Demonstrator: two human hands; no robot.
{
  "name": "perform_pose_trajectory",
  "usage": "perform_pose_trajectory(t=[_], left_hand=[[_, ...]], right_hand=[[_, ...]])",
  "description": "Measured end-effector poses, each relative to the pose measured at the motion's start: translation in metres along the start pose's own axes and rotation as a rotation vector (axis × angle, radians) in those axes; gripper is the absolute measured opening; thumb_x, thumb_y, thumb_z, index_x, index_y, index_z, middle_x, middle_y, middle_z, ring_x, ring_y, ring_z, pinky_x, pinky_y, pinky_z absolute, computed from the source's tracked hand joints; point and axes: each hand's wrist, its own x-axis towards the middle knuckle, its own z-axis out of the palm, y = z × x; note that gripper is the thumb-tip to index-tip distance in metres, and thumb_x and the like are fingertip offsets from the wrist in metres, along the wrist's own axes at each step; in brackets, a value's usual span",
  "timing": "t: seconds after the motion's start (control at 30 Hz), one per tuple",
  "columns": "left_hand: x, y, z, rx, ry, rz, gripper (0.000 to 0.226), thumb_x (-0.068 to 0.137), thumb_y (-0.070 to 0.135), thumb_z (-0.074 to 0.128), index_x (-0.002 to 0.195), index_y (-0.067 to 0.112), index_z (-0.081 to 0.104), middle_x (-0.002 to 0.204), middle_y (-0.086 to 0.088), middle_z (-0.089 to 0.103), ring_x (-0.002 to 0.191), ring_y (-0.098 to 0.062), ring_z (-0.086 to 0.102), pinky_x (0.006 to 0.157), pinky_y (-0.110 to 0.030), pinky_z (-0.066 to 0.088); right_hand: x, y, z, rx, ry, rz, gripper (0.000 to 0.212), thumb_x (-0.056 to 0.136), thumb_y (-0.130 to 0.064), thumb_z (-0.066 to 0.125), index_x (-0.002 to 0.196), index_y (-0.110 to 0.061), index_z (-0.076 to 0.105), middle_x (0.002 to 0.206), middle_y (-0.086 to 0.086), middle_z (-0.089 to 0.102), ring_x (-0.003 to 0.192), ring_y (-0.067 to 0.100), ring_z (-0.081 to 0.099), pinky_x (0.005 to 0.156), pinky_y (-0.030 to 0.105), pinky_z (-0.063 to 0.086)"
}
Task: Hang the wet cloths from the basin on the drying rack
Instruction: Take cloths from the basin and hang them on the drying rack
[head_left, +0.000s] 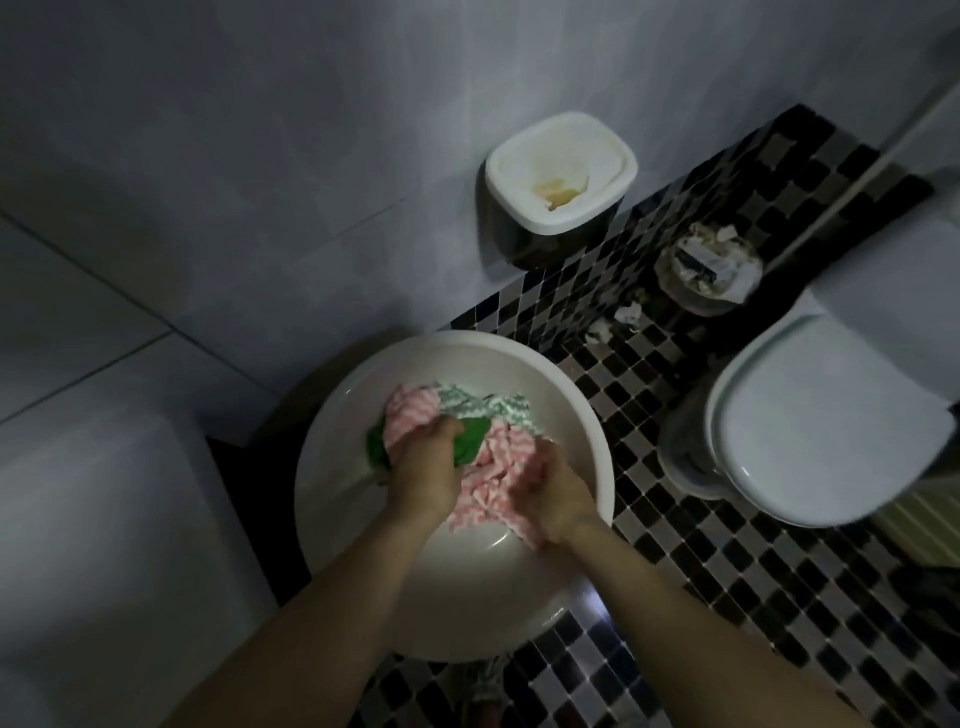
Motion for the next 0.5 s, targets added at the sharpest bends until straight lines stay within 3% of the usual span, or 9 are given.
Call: perform_pose_trajectory(t=[0.13,0.23,0.3,0.37,0.43,0.5], left_hand=[[0.01,-0.001,0.0,-0.125,0.007,-0.073,0.032,0.078,-0.004,0.059,0.103,0.012,0.07,0.098,-0.01,0.073,0.091,-0.025,0.066,0.078,-0.023,0.044],[0.015,-0.001,-0.01,-0.165,-0.036,-0.097,0.034,0.082,-0.002,0.057,0.111,0.009,0.071,0.103,-0.013,0.073,0.096,-0.027,0.066,0.087,-0.025,0.047],[0.017,-0.004,-0.016,-0.208,-0.033,-0.096,0.032,0.082,-0.002,0.055,0.106,0.007,0.072,0.102,-0.015,0.073,0.097,-0.028,0.066,0.088,-0.031,0.05],[0.016,-0.01,-0.024,-0.243,-0.022,-0.097,0.025,0.081,-0.002,0.054,0.094,0.006,0.075,0.096,-0.014,0.074,0.093,-0.029,0.067,0.084,-0.035,0.052],[0.013,-0.011,-0.034,-0.322,-0.02,-0.135,0.02,0.083,-0.002,0.058,0.089,0.005,0.076,0.094,-0.013,0.074,0.092,-0.028,0.067,0.086,-0.034,0.053],[0.008,-0.009,-0.046,-0.514,-0.006,-0.216,0.018,0.085,-0.003,0.058,0.093,0.002,0.074,0.102,-0.016,0.072,0.097,-0.029,0.066,0.089,-0.034,0.049]], right_hand=[[0.004,-0.002,0.008,-0.108,0.153,0.018,0.028,0.092,-0.018,0.056,0.117,-0.017,0.067,0.112,0.009,0.072,0.103,0.025,0.067,0.09,0.025,0.048],[0.002,-0.008,0.008,0.004,0.235,-0.002,0.023,0.092,-0.019,0.059,0.109,-0.014,0.073,0.102,0.009,0.074,0.092,0.023,0.069,0.083,0.026,0.051],[-0.001,-0.013,0.002,0.208,0.23,-0.008,0.019,0.094,-0.017,0.058,0.087,-0.009,0.075,0.078,0.005,0.073,0.068,0.016,0.065,0.069,0.025,0.048],[-0.008,-0.019,-0.01,0.456,0.214,0.041,0.031,0.096,-0.013,0.055,0.068,-0.011,0.066,0.055,-0.003,0.06,0.05,0.008,0.051,0.054,0.021,0.043],[-0.021,-0.025,-0.02,0.66,0.179,0.076,0.034,0.097,-0.006,0.05,0.065,-0.01,0.059,0.051,0.001,0.052,0.043,0.009,0.046,0.043,0.017,0.04],[-0.032,-0.032,-0.027,0.818,0.15,0.078,0.03,0.097,0.001,0.045,0.07,-0.004,0.056,0.058,0.007,0.051,0.048,0.013,0.047,0.042,0.018,0.043]])
